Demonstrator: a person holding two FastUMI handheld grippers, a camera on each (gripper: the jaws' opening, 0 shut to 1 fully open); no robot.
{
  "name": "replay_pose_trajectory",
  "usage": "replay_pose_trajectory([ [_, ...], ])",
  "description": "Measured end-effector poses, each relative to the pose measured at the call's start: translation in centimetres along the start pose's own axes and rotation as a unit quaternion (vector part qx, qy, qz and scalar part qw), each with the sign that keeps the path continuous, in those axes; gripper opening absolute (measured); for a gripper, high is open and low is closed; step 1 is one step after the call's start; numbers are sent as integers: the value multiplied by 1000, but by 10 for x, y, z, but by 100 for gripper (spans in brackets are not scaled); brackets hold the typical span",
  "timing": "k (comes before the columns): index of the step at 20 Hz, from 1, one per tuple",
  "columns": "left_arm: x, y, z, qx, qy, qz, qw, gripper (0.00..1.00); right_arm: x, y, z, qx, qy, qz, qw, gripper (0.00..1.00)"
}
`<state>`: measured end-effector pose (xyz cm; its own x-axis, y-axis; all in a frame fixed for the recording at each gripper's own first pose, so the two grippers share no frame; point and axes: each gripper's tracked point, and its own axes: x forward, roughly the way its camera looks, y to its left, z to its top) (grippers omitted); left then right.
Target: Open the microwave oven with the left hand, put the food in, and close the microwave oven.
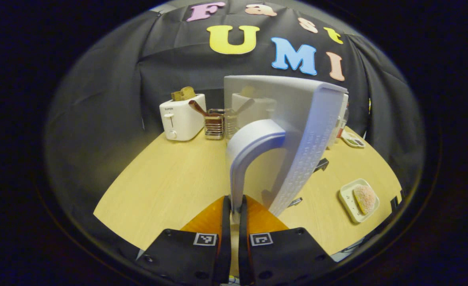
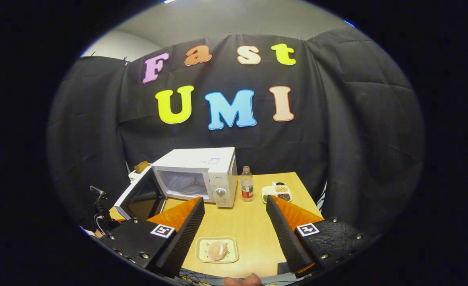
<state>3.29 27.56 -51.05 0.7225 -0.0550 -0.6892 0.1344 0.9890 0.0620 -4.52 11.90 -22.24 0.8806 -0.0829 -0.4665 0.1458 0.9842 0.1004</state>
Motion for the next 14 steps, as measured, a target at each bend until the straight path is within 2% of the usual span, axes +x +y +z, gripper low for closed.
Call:
replay_pose_trajectory([
  [4,1,27,0,12,-10,-32,999,17,16,32,-43,-4,45,-10,999,96],
  [6,1,41,1,-8,-2,-44,999,16,25,46,-80,5,87,-8,996,96],
  [8,2,52,0,-20,1,-51,999,17,35,56,-112,8,127,-7,992,96],
  [14,1,61,0,6,13,-71,997,14,81,69,-188,5,220,-4,975,96],
])
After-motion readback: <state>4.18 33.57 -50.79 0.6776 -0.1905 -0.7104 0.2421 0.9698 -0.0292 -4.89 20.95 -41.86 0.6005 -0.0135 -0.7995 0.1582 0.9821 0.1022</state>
